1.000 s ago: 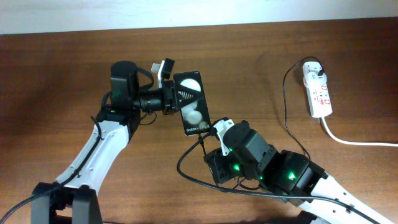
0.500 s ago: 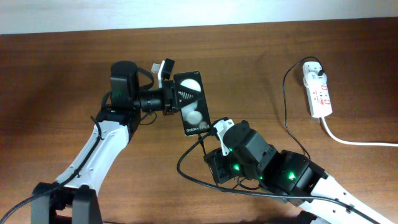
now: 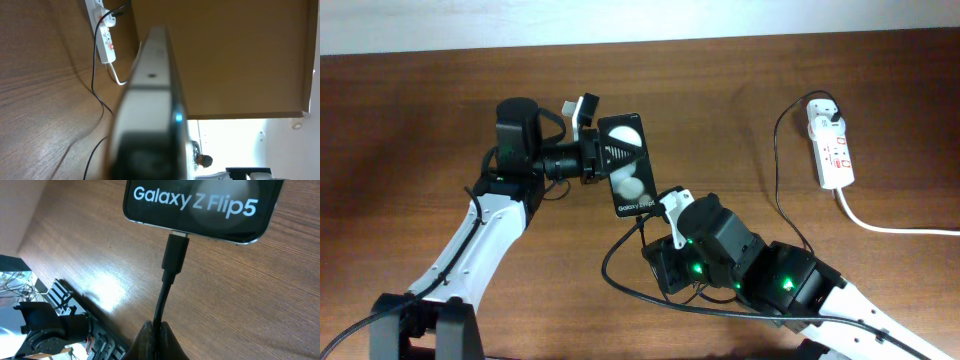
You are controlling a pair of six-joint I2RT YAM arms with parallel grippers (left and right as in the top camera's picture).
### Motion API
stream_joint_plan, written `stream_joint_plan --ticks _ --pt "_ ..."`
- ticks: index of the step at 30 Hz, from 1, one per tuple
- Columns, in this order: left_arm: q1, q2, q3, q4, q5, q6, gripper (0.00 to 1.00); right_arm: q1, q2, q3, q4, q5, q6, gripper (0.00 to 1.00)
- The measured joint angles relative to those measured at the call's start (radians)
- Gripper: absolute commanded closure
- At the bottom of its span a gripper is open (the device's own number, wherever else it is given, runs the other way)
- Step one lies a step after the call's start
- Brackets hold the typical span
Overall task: Plug charger to phone and switch on socket
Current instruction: 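Push the USB-C plug up into the phone's bottom port with right gripper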
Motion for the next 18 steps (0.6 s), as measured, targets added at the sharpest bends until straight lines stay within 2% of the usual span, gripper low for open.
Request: stream_joint_plan --ticks 2,4,6,15,18 --pt "0.000 0.000 0.000 0.000 0.000 0.002 1.00 0.000 0.000 -0.001 0.003 0.002 0.000 0.92" --pt "0.000 0.000 0.000 0.001 0.003 0.007 1.00 0.001 0.000 -0.002 0.003 0.002 0.002 0.82" --pt "-0.003 0.000 0.000 -0.002 0.027 0.016 1.00 0.000 0.000 -0.002 0.026 0.035 0.003 0.76" --pt "-0.008 0.000 0.000 -0.002 0.023 0.026 1.00 0.000 0.027 -0.002 0.023 0.059 0.003 0.74" --pt "-0.008 0.000 0.000 -0.002 0.000 0.026 1.00 0.000 0.066 -0.002 0.046 0.057 0.003 0.79"
